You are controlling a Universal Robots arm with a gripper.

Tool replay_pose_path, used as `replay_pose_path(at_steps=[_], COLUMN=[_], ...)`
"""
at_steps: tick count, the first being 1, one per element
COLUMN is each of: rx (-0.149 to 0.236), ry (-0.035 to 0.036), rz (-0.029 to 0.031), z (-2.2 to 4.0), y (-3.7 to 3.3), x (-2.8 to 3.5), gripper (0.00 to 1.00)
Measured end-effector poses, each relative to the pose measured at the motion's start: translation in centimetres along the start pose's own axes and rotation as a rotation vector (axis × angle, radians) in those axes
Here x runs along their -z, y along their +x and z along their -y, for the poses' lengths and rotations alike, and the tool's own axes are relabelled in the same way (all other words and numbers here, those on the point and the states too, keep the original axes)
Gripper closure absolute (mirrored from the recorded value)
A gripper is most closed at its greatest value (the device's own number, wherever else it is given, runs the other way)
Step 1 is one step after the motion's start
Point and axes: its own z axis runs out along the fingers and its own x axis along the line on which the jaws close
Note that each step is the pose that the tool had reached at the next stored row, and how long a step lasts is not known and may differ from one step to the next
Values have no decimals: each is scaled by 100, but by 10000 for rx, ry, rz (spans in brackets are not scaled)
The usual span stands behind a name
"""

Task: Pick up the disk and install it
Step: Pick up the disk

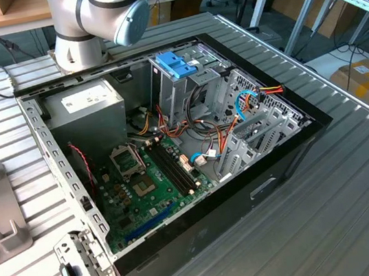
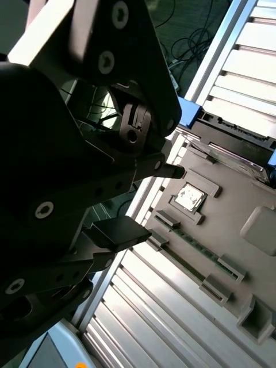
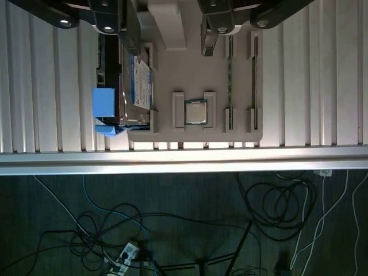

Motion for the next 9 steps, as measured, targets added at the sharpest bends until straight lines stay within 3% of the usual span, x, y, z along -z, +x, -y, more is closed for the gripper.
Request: replay_pose_path(at_steps=[9], rx=[3], ry=[-2], rz=[64], z=[2], y=[-7], x=[-46], gripper=[46])
